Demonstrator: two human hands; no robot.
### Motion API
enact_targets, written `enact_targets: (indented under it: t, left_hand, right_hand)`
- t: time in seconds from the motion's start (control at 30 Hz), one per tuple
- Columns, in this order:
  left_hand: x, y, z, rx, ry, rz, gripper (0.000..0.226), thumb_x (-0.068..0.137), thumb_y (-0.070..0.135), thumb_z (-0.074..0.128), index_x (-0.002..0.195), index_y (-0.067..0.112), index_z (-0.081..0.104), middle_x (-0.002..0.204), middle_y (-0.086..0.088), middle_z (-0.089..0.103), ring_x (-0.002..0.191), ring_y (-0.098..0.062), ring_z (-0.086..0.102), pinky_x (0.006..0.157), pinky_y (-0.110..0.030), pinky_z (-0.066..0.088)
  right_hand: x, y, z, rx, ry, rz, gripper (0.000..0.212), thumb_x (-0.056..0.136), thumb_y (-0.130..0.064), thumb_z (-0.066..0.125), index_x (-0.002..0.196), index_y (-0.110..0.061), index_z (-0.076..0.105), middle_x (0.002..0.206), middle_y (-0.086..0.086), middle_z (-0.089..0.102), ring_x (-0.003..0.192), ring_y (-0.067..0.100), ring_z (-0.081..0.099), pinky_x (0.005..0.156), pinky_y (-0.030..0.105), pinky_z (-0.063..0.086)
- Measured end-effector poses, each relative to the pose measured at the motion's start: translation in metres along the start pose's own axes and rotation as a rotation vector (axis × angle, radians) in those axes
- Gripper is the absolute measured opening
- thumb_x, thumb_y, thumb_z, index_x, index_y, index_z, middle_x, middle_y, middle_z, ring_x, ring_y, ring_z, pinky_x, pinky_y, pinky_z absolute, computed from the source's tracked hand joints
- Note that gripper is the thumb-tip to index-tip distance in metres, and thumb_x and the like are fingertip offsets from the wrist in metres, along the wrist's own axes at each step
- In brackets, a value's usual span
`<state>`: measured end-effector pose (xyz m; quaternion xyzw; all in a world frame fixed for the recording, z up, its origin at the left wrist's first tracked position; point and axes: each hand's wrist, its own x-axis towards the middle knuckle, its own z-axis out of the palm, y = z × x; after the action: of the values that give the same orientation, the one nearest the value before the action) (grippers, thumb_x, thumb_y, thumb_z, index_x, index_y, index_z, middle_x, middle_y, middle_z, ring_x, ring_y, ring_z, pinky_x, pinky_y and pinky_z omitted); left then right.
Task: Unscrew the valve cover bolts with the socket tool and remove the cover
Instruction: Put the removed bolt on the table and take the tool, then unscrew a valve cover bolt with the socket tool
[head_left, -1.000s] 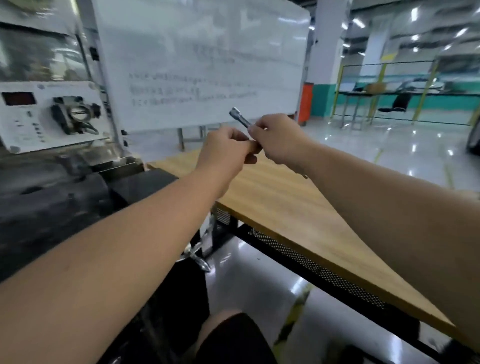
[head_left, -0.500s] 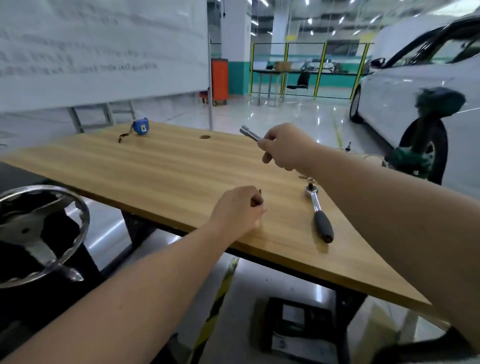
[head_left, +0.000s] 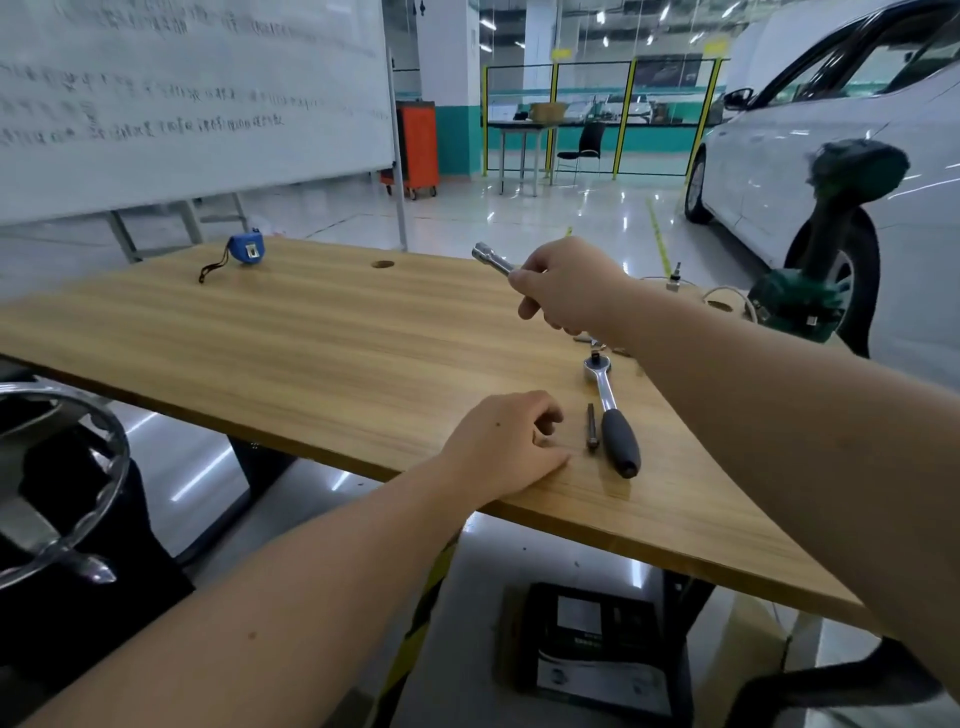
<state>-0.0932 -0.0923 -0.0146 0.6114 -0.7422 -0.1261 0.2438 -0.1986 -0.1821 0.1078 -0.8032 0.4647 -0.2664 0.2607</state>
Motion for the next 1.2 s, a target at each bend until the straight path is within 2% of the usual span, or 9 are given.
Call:
enact_targets:
  t: [0.17, 0.3, 0.57, 0.67, 0.8, 0.87, 0.97, 1.07, 1.2]
  left_hand:
    - [-0.008, -0.015, -0.007, 0.007, 0.032, -0.009, 0.035, 0.092, 0.031, 0.072, 0.125, 0.026, 0.063, 0.097, 0.022, 0.057, 0.081, 0.007, 0.054, 0.07, -0.009, 0.038]
    - [-0.017, -0.029, -0.021, 0.065, 0.059, -0.063, 0.034, 0.094, 0.032, 0.07, 0.127, 0.028, 0.061, 0.098, 0.023, 0.054, 0.08, 0.008, 0.05, 0.069, -0.008, 0.036]
    - [-0.064, -0.068, -0.136, -0.095, 0.365, -0.346, 0.01, 0.095, 0.026, 0.064, 0.104, 0.028, 0.06, 0.091, 0.019, 0.061, 0.091, -0.008, 0.059, 0.068, -0.013, 0.041]
    - [-0.098, -0.077, -0.18, -0.241, 0.506, -0.385, 0.008, 0.09, 0.015, 0.065, 0.09, 0.023, 0.063, 0.079, 0.014, 0.062, 0.076, -0.013, 0.056, 0.068, -0.029, 0.042]
    - [-0.15, -0.092, -0.228, -0.29, 0.647, -0.49, 0.013, 0.082, 0.009, 0.066, 0.081, 0.022, 0.065, 0.062, 0.013, 0.059, 0.06, -0.01, 0.051, 0.061, -0.031, 0.036]
    - [-0.179, -0.098, -0.249, -0.28, 0.677, -0.527, 0.017, 0.079, 0.009, 0.063, 0.078, 0.026, 0.063, 0.058, 0.014, 0.056, 0.057, -0.012, 0.047, 0.06, -0.031, 0.034]
    - [-0.224, -0.106, -0.278, -0.24, 0.73, -0.562, 0.019, 0.077, 0.01, 0.063, 0.081, 0.028, 0.064, 0.07, 0.001, 0.062, 0.067, -0.019, 0.051, 0.064, -0.036, 0.036]
    - [-0.266, -0.112, -0.304, -0.219, 0.798, -0.598, 0.018, 0.078, 0.014, 0.064, 0.093, 0.022, 0.07, 0.087, -0.011, 0.073, 0.076, -0.024, 0.06, 0.071, -0.038, 0.045]
    - [-0.322, -0.117, -0.338, -0.18, 0.927, -0.673, 0.024, 0.075, 0.034, 0.064, 0.086, 0.016, 0.074, 0.075, -0.008, 0.07, 0.063, -0.014, 0.056, 0.065, -0.034, 0.041]
  right_hand:
    - [0.0, -0.015, 0.01, 0.057, -0.016, -0.021, 0.021, 0.104, -0.028, 0.053, 0.099, -0.013, 0.066, 0.079, -0.003, 0.075, 0.052, 0.016, 0.051, 0.044, 0.023, 0.041]
    - [-0.001, -0.037, 0.028, 0.124, -0.046, -0.044, 0.019, 0.104, -0.028, 0.054, 0.096, -0.015, 0.064, 0.079, -0.003, 0.075, 0.048, 0.012, 0.049, 0.039, 0.018, 0.039]
    - [-0.001, -0.135, 0.096, 0.255, -0.141, -0.164, 0.019, 0.104, -0.029, 0.056, 0.093, -0.017, 0.065, 0.074, -0.004, 0.072, 0.03, 0.001, 0.044, 0.033, 0.014, 0.032]
    - [-0.003, -0.185, 0.123, 0.3, -0.172, -0.227, 0.023, 0.104, -0.028, 0.055, 0.095, -0.011, 0.068, 0.074, -0.002, 0.07, 0.029, 0.002, 0.045, 0.031, 0.012, 0.027]
    - [-0.01, -0.253, 0.161, 0.384, -0.205, -0.33, 0.024, 0.102, -0.025, 0.056, 0.093, -0.008, 0.07, 0.073, 0.003, 0.071, 0.031, 0.003, 0.047, 0.034, 0.016, 0.033]
    - [-0.017, -0.285, 0.181, 0.403, -0.235, -0.367, 0.025, 0.102, -0.027, 0.056, 0.09, -0.011, 0.07, 0.075, 0.002, 0.074, 0.037, 0.007, 0.05, 0.039, 0.02, 0.037]
    - [-0.03, -0.331, 0.211, 0.431, -0.296, -0.411, 0.025, 0.102, -0.029, 0.056, 0.084, -0.016, 0.068, 0.074, -0.001, 0.075, 0.042, 0.009, 0.052, 0.041, 0.021, 0.037]
    - [-0.045, -0.376, 0.236, 0.474, -0.356, -0.474, 0.028, 0.101, -0.026, 0.057, 0.086, -0.006, 0.069, 0.082, 0.009, 0.076, 0.053, 0.017, 0.056, 0.048, 0.026, 0.039]
    - [-0.07, -0.433, 0.268, 0.622, -0.442, -0.508, 0.031, 0.101, -0.029, 0.058, 0.082, -0.008, 0.069, 0.084, 0.014, 0.075, 0.05, 0.018, 0.052, 0.047, 0.026, 0.038]
